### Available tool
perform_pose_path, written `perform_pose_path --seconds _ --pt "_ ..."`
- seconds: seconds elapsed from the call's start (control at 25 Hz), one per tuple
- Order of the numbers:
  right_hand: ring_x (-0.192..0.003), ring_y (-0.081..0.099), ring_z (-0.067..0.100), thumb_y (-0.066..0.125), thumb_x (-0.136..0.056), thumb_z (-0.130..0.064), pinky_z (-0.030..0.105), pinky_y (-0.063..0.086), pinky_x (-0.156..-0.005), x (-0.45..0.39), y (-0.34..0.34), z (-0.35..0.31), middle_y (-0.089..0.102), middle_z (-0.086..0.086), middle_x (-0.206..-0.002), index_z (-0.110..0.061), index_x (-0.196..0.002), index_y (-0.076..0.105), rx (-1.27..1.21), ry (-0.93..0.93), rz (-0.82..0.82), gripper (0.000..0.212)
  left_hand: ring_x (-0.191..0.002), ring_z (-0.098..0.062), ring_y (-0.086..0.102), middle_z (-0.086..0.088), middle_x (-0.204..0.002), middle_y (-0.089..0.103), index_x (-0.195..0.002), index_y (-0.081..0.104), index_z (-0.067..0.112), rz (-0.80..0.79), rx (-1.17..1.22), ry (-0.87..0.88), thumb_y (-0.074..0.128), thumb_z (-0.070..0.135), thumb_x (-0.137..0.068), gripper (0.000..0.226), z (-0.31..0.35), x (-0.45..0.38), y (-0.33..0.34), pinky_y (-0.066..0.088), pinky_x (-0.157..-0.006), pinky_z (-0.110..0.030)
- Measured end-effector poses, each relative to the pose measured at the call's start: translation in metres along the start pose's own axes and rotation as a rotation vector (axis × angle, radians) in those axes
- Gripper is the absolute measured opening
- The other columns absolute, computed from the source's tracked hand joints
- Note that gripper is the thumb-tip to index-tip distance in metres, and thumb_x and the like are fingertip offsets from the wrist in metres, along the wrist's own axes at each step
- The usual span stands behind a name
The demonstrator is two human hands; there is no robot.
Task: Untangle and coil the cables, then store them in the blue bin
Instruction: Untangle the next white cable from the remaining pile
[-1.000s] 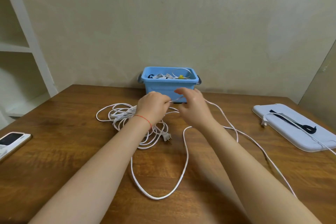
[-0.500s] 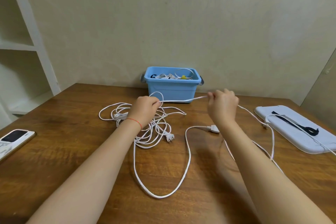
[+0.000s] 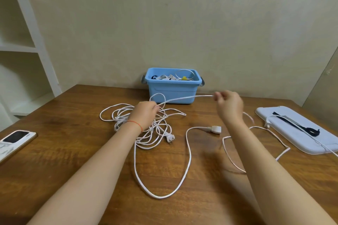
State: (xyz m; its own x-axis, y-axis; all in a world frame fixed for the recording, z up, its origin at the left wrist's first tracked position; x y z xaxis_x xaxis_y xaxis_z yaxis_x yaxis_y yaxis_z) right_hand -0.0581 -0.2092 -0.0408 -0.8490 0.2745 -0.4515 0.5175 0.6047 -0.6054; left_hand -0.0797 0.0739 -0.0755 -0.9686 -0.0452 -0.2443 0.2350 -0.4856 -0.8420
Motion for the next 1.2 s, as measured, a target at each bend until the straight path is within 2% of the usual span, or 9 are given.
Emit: perform_pose_path --seconds 0.16,0.4,0.56,0.68,0.76,0.96,1.04,1.12,1.2 --pt "-0.101 0.052 0.038 0.048 -0.090 -0.007 0.039 0.035 -0.088 0.006 0.013 -0.019 0.060 0.018 -0.104 -0.006 -0.102 0.068 0.293 -0.126 -0.059 0.024 -0.084 -0.021 0.060 -0.001 -0.086 0.065 -0.097 0.069 0.018 0.039 -0.133 0.075 0.042 0.034 -0.105 0.032 0.013 0.001 -0.001 0.048 -0.069 -0.035" --pt "-0.066 0.047 0.012 0.051 -0.099 -0.032 0.028 0.030 -0.058 0.062 0.042 -0.092 0.050 -0.008 -0.070 -0.019 -0.089 0.052 -0.154 -0.371 -0.345 0.017 -0.092 -0.026 0.063 -0.001 -0.087 0.060 -0.097 0.065 0.021 0.116 -0.396 0.199 0.040 0.036 -0.105 0.030 0.073 0.006 -0.002 0.042 -0.069 -0.032" --pt "-0.071 0.048 0.024 0.049 -0.101 -0.020 0.036 0.026 -0.058 0.036 0.020 -0.052 0.050 -0.005 -0.066 -0.017 -0.078 0.052 -0.234 -0.163 -0.115 0.023 -0.088 -0.020 0.060 0.001 -0.092 0.066 -0.102 0.069 0.021 0.114 -0.302 0.124 0.046 0.036 -0.103 0.028 0.025 0.005 -0.003 0.048 -0.068 -0.032" --pt "-0.091 0.053 0.035 0.037 -0.102 -0.016 0.036 0.033 -0.072 0.019 -0.001 -0.004 0.060 0.009 -0.088 -0.008 -0.091 0.055 -0.207 0.165 0.120 0.023 -0.084 -0.014 0.057 0.004 -0.089 0.065 -0.096 0.072 0.021 0.185 -0.200 0.057 0.050 0.035 -0.101 0.027 -0.005 0.005 -0.016 0.038 -0.064 -0.029" --pt "-0.109 0.051 0.038 0.039 -0.098 -0.014 0.042 0.036 -0.092 0.014 0.004 0.005 0.059 0.018 -0.114 -0.003 -0.109 0.054 0.078 0.203 0.021 0.022 -0.092 -0.016 0.059 0.004 -0.095 0.070 -0.100 0.075 0.026 0.222 -0.182 0.042 0.049 0.037 -0.102 0.028 -0.017 0.000 -0.022 0.041 -0.073 -0.032" --pt "-0.134 0.037 0.034 0.059 -0.084 -0.027 0.049 0.021 -0.115 0.037 0.048 -0.059 0.046 0.014 -0.138 -0.006 -0.135 0.043 0.473 -0.342 -0.217 0.057 -0.089 -0.025 0.054 0.012 -0.084 0.063 -0.096 0.068 0.033 0.183 -0.304 0.145 0.036 0.049 -0.103 0.037 0.022 -0.008 -0.013 0.038 -0.087 -0.042" --pt "-0.105 0.057 0.020 0.058 -0.089 -0.023 0.042 0.038 -0.098 0.055 0.054 -0.092 0.063 0.002 -0.111 -0.013 -0.121 0.052 0.183 -0.522 -0.293 0.034 -0.088 -0.028 0.053 0.011 -0.086 0.054 -0.098 0.063 0.030 0.171 -0.307 0.257 0.036 0.045 -0.104 0.031 0.052 -0.004 -0.010 0.036 -0.085 -0.039" --pt "-0.070 0.054 0.009 0.053 -0.093 -0.020 0.032 0.040 -0.066 0.061 0.053 -0.099 0.059 -0.005 -0.078 -0.018 -0.103 0.054 -0.127 -0.373 -0.447 0.010 -0.088 -0.029 0.053 0.007 -0.089 0.053 -0.102 0.058 0.028 0.147 -0.227 0.315 0.035 0.043 -0.104 0.027 0.063 0.001 -0.009 0.036 -0.087 -0.040" --pt "-0.072 0.054 0.010 0.056 -0.093 -0.026 0.027 0.039 -0.060 0.054 0.048 -0.089 0.061 -0.005 -0.079 -0.018 -0.101 0.062 -0.192 -0.254 -0.477 0.013 -0.088 -0.026 0.054 0.007 -0.088 0.056 -0.102 0.055 0.025 0.120 -0.125 0.271 0.036 0.045 -0.103 0.027 0.052 0.003 -0.011 0.037 -0.091 -0.040"
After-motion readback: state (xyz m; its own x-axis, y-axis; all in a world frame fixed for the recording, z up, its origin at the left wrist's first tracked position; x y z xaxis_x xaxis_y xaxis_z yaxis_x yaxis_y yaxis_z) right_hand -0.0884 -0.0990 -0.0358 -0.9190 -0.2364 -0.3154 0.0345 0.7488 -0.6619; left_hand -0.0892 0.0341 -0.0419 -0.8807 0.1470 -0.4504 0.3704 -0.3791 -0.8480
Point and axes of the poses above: each hand's wrist, its own x-axis away from the middle knuckle, its own y-axis out of the palm, z = x × y, the point moved 7 cm from there along -x, towards the middle knuckle
